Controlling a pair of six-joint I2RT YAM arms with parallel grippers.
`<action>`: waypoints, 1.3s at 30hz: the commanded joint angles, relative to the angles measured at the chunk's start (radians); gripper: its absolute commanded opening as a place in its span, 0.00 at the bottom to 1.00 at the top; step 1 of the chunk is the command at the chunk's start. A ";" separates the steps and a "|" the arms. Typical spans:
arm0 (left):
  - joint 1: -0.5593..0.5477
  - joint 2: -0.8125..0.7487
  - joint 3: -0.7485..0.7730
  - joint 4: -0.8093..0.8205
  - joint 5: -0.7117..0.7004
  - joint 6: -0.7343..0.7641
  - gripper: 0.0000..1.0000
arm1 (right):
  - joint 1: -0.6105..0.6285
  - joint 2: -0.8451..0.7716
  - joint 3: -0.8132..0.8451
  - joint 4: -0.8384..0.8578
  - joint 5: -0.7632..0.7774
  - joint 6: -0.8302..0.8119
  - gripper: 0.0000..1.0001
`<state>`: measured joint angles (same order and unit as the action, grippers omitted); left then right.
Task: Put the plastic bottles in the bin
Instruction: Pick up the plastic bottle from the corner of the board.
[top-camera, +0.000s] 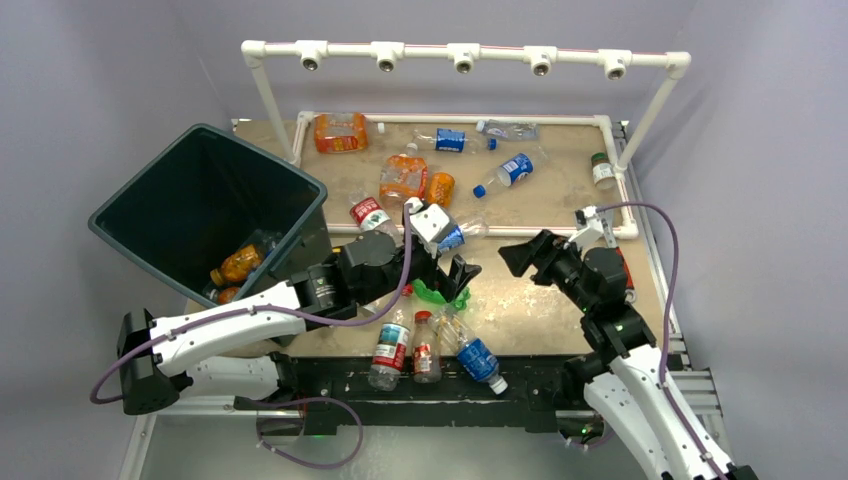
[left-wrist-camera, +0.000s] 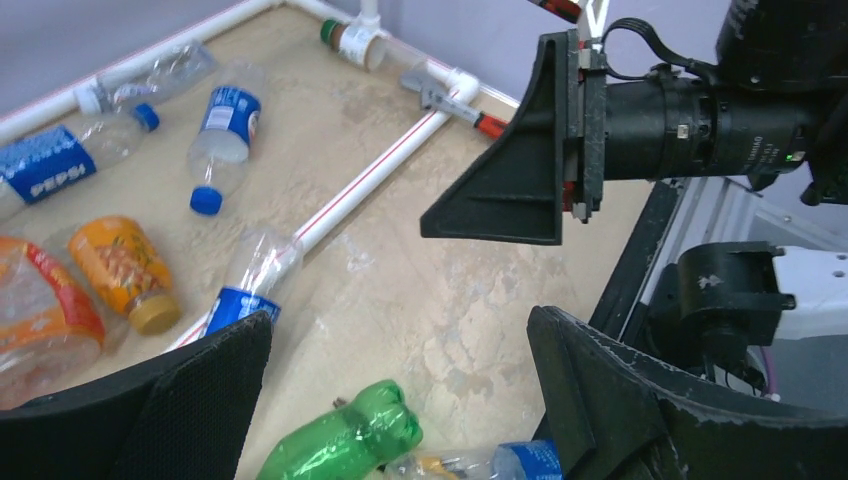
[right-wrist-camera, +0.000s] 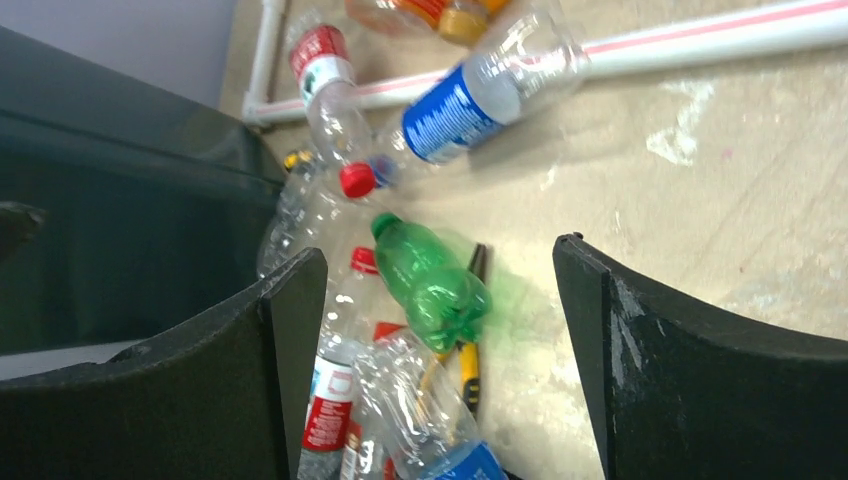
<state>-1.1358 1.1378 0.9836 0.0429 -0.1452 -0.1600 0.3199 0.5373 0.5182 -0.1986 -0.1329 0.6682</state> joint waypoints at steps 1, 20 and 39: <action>-0.005 0.023 -0.006 -0.099 -0.125 -0.116 0.99 | 0.001 -0.004 -0.057 0.042 -0.081 -0.022 0.87; -0.010 -0.103 -0.106 -0.192 -0.329 -0.573 0.99 | 0.372 0.079 -0.144 -0.019 -0.189 -0.038 0.99; -0.012 -0.122 -0.089 -0.250 -0.329 -0.590 0.99 | 0.759 0.415 -0.069 0.035 0.346 0.106 0.93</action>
<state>-1.1416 1.0512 0.8886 -0.2134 -0.4686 -0.7250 1.0698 0.9058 0.4110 -0.2234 0.1043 0.7528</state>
